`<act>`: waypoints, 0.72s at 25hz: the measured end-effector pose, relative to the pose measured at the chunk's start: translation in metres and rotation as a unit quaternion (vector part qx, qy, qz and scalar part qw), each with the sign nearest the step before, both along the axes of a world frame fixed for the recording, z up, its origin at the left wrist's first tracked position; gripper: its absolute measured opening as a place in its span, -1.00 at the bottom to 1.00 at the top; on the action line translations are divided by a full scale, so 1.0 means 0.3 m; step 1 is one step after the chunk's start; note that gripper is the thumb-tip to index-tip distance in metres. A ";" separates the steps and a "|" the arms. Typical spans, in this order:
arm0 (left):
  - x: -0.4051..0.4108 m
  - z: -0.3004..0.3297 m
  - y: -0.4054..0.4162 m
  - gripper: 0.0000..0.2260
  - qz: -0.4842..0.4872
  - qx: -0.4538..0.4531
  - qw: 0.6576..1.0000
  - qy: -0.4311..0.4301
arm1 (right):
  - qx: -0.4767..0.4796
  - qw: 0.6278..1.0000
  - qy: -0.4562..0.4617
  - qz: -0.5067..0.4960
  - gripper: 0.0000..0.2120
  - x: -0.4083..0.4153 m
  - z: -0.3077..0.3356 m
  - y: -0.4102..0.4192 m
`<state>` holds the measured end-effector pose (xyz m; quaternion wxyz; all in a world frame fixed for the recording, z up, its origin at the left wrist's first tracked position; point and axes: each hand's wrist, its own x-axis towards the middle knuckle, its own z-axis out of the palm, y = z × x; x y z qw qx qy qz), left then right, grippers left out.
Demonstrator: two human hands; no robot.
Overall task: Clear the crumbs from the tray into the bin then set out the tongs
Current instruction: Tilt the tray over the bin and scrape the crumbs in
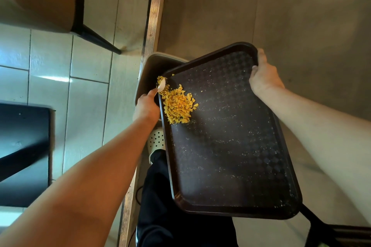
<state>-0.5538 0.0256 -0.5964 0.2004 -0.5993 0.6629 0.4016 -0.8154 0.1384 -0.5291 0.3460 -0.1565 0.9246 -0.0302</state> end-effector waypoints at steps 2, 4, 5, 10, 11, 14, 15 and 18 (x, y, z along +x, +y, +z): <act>0.007 0.003 0.013 -0.44 -0.018 0.007 1.000 0.016 | -0.007 1.000 -0.004 0.001 -0.51 -0.001 -0.001 0.001; -0.017 0.000 0.014 -0.42 -0.022 0.020 0.999 0.042 | -0.011 1.000 -0.005 0.002 -0.51 -0.001 -0.002 0.000; -0.034 -0.003 0.009 -0.42 -0.014 0.023 0.998 0.048 | -0.013 1.000 -0.005 0.002 -0.51 0.001 -0.003 -0.001; -0.054 -0.009 -0.008 -0.43 -0.009 0.010 1.000 0.025 | -0.017 1.000 -0.007 0.003 -0.51 0.002 -0.004 0.008; -0.037 -0.009 -0.005 -0.43 -0.003 0.008 1.000 0.018 | -0.016 1.000 -0.009 0.002 -0.51 0.002 -0.004 0.011; 0.035 0.005 0.014 -0.50 0.005 -0.017 0.998 0.055 | -0.013 1.000 -0.008 0.004 -0.51 0.003 -0.004 0.014; 0.061 0.013 0.024 -0.54 -0.021 -0.036 0.995 0.086 | -0.013 1.000 -0.007 0.005 -0.51 0.003 -0.004 0.014; 0.154 0.026 0.059 -0.59 -0.131 -0.060 0.978 0.151 | -0.016 1.000 -0.011 0.006 -0.51 0.005 -0.002 0.011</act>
